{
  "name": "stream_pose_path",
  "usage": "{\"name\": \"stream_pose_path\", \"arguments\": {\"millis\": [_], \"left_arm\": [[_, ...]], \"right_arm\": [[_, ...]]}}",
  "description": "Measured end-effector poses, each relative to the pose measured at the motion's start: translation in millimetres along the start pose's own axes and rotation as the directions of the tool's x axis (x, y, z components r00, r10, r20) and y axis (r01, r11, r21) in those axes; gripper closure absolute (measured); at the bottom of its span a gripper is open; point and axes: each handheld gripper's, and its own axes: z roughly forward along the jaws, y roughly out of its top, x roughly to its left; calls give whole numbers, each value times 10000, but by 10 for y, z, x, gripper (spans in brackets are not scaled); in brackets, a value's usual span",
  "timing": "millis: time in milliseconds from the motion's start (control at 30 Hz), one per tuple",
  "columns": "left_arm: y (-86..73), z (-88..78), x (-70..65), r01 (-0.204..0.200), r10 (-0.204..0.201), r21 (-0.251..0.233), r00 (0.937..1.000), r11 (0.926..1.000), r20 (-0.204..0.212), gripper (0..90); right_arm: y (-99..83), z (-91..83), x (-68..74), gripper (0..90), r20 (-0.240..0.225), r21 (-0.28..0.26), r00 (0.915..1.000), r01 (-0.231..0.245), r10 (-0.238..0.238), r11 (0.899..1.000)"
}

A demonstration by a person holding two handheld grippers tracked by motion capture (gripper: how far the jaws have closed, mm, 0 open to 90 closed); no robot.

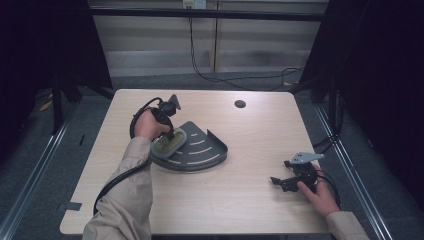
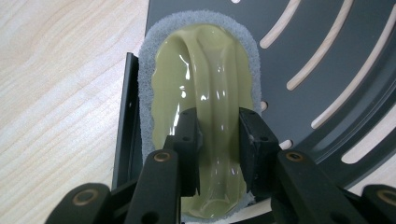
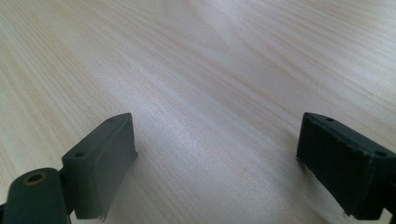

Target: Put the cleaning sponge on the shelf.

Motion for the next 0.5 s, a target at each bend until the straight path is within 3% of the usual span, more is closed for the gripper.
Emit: {"name": "stream_pose_path", "arguments": {"millis": [500], "left_arm": [[-70, 22, 83, 192, -192, -30, 9997, 9998, -168, 705]], "right_arm": [[0, 1, -1, 109, -14, -8, 10000, 9, -9, 10000]]}}
